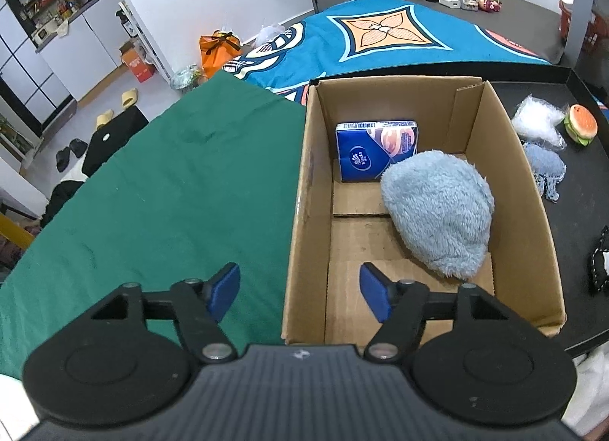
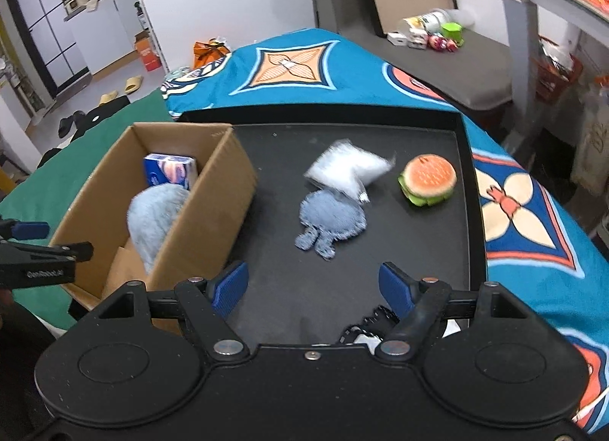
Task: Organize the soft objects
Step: 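Reach the right gripper to the black-and-white plush and grasp it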
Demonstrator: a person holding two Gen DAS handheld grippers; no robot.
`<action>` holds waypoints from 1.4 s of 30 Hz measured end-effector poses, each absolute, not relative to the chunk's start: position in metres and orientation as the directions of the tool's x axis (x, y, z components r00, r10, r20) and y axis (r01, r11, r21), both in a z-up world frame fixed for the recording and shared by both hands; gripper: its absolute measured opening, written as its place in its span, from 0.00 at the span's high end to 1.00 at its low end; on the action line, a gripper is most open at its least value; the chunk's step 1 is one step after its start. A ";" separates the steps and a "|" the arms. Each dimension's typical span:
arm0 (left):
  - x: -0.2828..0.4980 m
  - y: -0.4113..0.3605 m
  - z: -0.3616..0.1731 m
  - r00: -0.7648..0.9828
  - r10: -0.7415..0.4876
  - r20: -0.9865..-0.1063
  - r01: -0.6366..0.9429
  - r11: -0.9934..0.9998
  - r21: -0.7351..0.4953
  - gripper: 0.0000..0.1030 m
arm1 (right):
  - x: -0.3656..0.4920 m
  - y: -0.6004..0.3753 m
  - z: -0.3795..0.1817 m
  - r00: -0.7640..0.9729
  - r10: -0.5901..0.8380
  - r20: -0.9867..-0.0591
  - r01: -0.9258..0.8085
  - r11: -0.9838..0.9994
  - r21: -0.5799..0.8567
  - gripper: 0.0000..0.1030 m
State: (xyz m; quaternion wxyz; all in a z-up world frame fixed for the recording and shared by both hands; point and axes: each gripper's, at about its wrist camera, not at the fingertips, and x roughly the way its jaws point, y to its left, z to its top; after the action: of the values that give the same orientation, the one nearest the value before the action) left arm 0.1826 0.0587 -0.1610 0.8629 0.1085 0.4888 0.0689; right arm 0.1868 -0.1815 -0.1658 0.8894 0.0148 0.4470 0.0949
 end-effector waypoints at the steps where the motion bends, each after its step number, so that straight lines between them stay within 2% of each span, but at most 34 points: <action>1: 0.182 0.058 -0.161 0.513 0.230 -0.827 -0.011 0.965 0.262 0.32 | 0.184 -0.183 -0.169 0.585 0.173 -0.792 -0.148 0.983 0.106 0.27; 8: 0.182 0.048 -0.161 0.515 0.269 -0.814 0.000 0.949 0.314 0.22 | 0.170 -0.199 -0.186 0.600 0.176 -0.781 -0.101 0.984 0.144 0.27; 18: 0.181 0.033 -0.163 0.526 0.325 -0.786 0.026 0.918 0.397 0.20 | 0.167 -0.202 -0.202 0.610 0.171 -0.774 -0.094 0.985 0.143 0.27; 31: 0.190 0.026 -0.169 0.502 0.363 -0.785 0.037 0.898 0.439 0.19 | 0.181 -0.196 -0.236 0.475 0.086 -0.876 -0.067 0.996 0.062 0.27; 34: 0.191 0.024 -0.171 0.497 0.368 -0.785 0.039 0.895 0.445 0.19 | 0.183 -0.194 -0.243 0.453 0.083 -0.888 -0.059 0.996 0.063 0.33; 36: 0.191 0.024 -0.171 0.498 0.370 -0.785 0.040 0.894 0.446 0.19 | 0.184 -0.194 -0.243 0.461 0.062 -0.885 -0.054 0.998 0.042 0.47; 39: 0.191 0.024 -0.171 0.500 0.368 -0.784 0.039 0.894 0.446 0.19 | 0.183 -0.194 -0.241 0.470 0.077 -0.879 -0.062 0.997 0.055 0.58; 42: 0.191 0.024 -0.171 0.500 0.369 -0.784 0.039 0.895 0.445 0.19 | 0.181 -0.194 -0.236 0.487 0.087 -0.869 -0.066 0.996 0.063 0.61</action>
State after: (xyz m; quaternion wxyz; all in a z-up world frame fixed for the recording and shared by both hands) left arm 0.1910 0.0245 -0.1712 0.8407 0.2076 0.4905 0.0981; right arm 0.1806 -0.1945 -0.2361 0.8623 0.0106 0.5044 0.0445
